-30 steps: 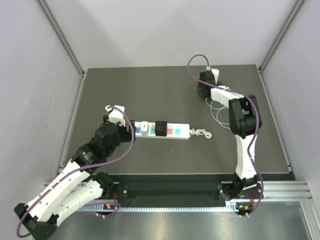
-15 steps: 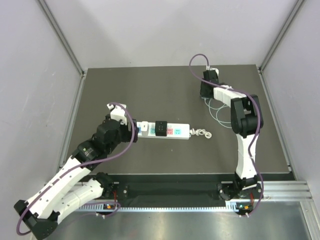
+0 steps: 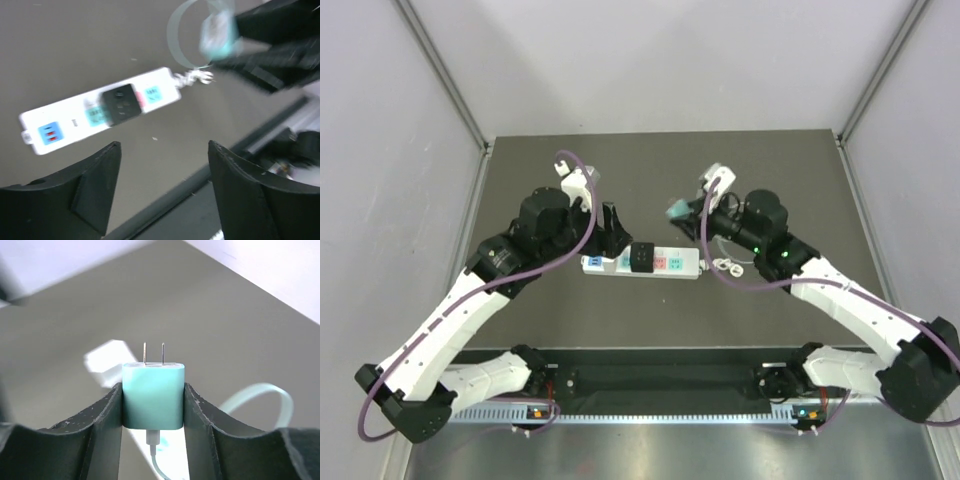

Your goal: Insert the plug

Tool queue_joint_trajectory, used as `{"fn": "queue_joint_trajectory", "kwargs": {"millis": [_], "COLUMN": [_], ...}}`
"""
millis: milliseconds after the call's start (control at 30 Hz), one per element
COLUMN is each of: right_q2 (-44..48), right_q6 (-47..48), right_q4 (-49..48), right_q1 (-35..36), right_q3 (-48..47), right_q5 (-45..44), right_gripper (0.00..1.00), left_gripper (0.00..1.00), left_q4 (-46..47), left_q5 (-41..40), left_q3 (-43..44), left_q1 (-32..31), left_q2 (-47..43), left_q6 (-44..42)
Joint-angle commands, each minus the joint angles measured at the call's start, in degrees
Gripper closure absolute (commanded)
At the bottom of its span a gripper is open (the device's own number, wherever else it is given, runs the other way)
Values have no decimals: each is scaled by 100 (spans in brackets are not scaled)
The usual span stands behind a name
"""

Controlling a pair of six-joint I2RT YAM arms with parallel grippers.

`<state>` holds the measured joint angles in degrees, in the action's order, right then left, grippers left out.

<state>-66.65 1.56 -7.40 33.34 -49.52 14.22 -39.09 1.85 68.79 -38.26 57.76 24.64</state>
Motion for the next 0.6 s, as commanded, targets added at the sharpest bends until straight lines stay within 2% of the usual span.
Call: {"fn": "queue_joint_trajectory", "kwargs": {"millis": [0, 167, 267, 367, 567], "right_q2": [143, 390, 267, 109, 108], "right_q6": [344, 485, 626, 687, 819], "right_q4": [-123, -314, -193, -200, -376], "right_q1": [716, 1647, 1956, 2105, 2361], "right_q3": [57, -154, -330, -392, -339], "right_q5": [485, 31, -199, -279, -429], "right_gripper": [100, 100, 100, 100, 100], "left_gripper": [27, 30, 30, 29, 35], "left_q4": [24, -20, 155, 375, 349], "left_q5": [1200, 1257, 1555, 1723, 1397], "left_q3": [493, 548, 416, 196, -85], "left_q1": [29, 29, 29, 29, 29], "left_q2": [165, 403, 412, 385, 385], "left_q6": [49, 225, 383, 524, 533]}}
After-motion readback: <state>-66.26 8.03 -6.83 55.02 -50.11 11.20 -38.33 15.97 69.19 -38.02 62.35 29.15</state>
